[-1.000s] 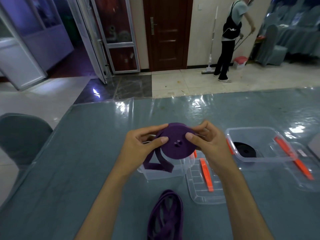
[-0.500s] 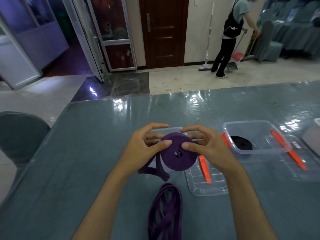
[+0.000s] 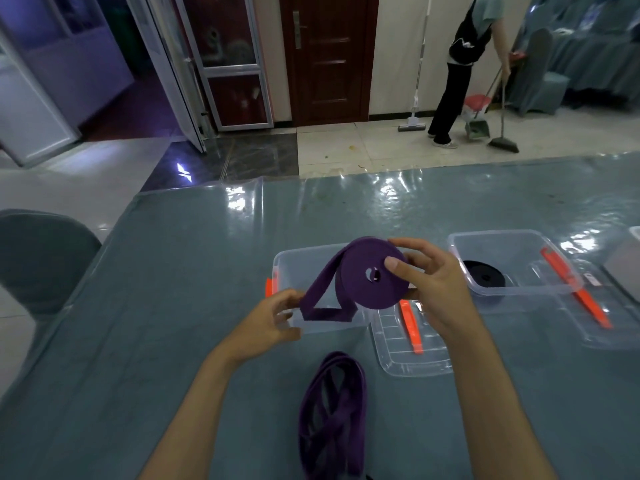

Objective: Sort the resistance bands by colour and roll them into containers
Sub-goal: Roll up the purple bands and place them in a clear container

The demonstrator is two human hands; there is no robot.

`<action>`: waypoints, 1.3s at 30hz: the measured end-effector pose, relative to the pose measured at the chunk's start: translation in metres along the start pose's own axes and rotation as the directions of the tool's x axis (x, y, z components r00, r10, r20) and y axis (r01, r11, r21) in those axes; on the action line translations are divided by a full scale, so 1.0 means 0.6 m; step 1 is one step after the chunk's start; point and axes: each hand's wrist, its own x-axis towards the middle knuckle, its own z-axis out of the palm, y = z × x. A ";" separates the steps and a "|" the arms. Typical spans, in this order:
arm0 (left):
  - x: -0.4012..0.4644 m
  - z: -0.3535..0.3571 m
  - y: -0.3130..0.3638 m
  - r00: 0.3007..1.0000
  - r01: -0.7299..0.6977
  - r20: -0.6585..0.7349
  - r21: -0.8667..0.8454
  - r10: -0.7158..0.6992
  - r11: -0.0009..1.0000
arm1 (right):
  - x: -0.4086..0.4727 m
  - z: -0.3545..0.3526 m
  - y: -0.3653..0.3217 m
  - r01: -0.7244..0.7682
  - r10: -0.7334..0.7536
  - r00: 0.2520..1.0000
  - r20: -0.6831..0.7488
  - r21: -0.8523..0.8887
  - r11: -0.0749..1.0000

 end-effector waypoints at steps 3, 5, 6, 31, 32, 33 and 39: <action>0.010 0.008 -0.021 1.000 0.013 -0.011 -0.007 -0.013 1.000 | -0.001 0.000 0.001 -0.006 0.006 1.000 -0.005 0.026 1.000; 0.019 0.016 -0.030 0.999 0.033 -0.038 -0.022 -0.033 0.999 | -0.001 -0.001 -0.001 -0.010 0.010 1.000 -0.013 0.049 0.999; 0.023 0.020 -0.032 0.998 0.038 -0.051 -0.024 -0.039 0.999 | -0.001 -0.001 -0.003 -0.013 0.014 1.000 -0.019 0.059 0.998; 0.023 0.017 -0.059 0.867 0.369 -0.352 -0.022 -0.352 0.929 | 0.028 -0.007 0.012 0.134 -0.128 0.991 0.050 -0.169 0.976; 0.017 0.013 -0.049 0.890 0.373 -0.296 0.034 -0.347 0.927 | 0.029 -0.004 0.012 0.149 -0.136 0.987 0.080 -0.181 0.972; 0.012 0.007 -0.037 0.915 0.348 -0.252 0.098 -0.315 0.932 | 0.031 -0.001 0.012 0.160 -0.141 0.984 0.107 -0.191 0.968; 0.015 0.000 0.087 0.977 -0.118 -0.174 0.047 0.125 0.992 | 0.029 0.013 0.007 0.183 -0.128 0.963 0.238 -0.225 0.957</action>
